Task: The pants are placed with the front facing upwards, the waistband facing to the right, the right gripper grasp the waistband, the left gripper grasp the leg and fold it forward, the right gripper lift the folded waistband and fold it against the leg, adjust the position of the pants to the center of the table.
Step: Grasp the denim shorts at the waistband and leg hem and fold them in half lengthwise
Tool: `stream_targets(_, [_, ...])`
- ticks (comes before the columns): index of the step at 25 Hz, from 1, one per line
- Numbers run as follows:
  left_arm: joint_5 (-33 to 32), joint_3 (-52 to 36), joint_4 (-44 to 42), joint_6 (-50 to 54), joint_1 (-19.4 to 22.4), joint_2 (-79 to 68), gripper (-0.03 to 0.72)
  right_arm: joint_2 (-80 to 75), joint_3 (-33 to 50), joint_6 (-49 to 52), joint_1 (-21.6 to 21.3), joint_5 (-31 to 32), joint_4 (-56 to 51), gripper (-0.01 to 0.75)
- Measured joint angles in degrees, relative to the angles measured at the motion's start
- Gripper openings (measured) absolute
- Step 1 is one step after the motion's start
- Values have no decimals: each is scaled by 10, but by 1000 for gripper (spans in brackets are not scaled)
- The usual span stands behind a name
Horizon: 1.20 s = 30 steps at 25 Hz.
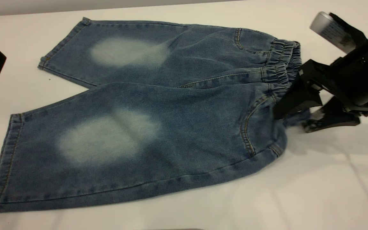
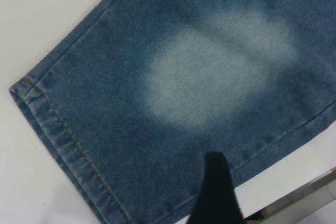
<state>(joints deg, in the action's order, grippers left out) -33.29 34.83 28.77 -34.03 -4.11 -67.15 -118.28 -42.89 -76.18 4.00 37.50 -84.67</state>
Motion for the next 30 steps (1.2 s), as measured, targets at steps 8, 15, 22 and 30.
stream_targets(8, [0,0,0,0,0,0,496,0,0,-12,0,-31,-35,509])
stream_targets(15, [1,0,0,-1,0,0,496,0,0,-15,0,-35,-34,436])
stream_targets(22, [1,-1,-51,-2,0,-46,478,0,0,-15,0,-35,-34,83])
stream_targets(30, [9,-33,-186,-12,0,-136,466,0,0,-16,0,-36,-33,38])
